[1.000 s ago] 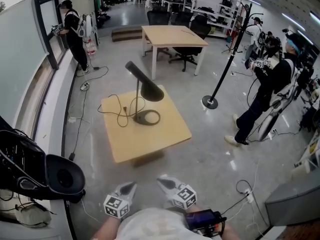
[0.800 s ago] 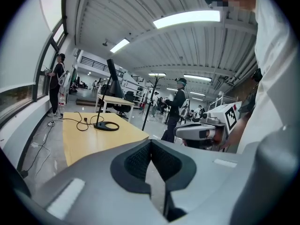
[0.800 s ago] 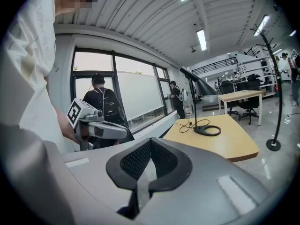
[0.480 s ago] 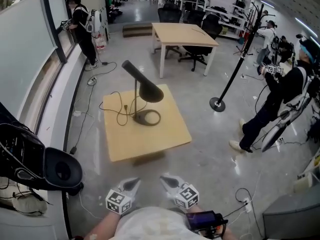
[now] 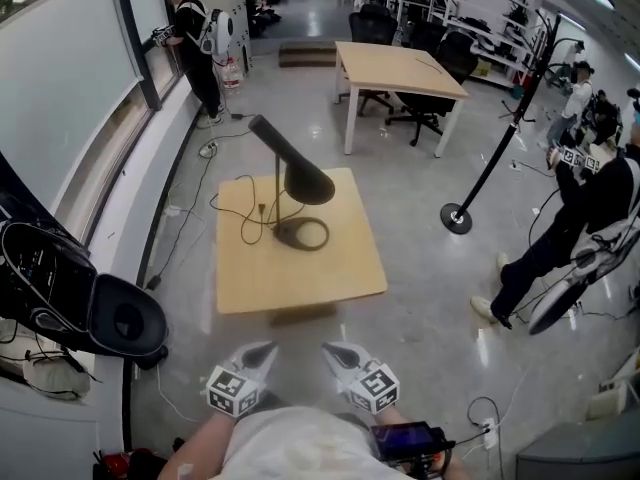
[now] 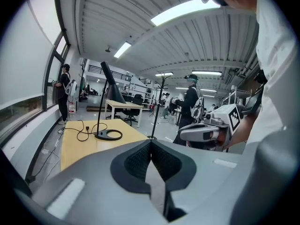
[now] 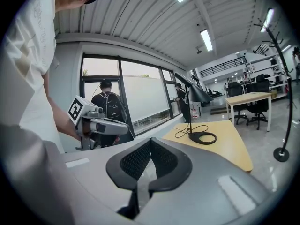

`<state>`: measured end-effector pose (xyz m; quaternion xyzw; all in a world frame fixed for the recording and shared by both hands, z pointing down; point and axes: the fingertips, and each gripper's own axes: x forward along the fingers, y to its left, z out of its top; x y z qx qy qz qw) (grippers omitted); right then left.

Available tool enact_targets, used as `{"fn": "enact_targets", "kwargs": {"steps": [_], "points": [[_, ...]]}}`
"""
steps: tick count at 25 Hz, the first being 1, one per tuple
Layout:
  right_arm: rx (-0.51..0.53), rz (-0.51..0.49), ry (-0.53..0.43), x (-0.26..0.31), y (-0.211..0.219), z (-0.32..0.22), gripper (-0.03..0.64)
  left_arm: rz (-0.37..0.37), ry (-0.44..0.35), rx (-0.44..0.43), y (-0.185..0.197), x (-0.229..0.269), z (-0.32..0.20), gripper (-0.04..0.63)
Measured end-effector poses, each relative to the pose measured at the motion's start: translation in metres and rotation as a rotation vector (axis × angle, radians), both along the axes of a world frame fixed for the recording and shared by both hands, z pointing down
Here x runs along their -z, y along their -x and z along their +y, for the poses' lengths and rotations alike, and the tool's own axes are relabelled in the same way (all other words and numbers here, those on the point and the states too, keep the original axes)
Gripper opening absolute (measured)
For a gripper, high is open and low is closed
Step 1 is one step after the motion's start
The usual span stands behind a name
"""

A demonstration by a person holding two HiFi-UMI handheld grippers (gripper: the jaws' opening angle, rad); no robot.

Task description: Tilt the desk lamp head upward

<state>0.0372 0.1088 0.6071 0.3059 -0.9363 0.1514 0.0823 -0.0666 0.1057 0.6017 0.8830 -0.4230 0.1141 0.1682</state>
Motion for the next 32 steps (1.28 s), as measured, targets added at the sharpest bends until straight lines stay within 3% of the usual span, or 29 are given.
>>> {"fn": "enact_targets", "kwargs": {"steps": [11,23,32], "points": [[-0.002,-0.015,-0.012,-0.001,-0.011,-0.028,0.014,-0.034,0.016,-0.013,-0.012,-0.004,-0.02,0.002],[-0.091,0.043,-0.023,-0.006,-0.019,-0.101,0.014,0.005,-0.029,-0.112,-0.021,-0.002,-0.12,0.002],[-0.159,0.1,-0.036,-0.002,-0.011,-0.166,0.014,0.002,-0.063,-0.172,0.003,0.007,-0.183,0.002]]}}
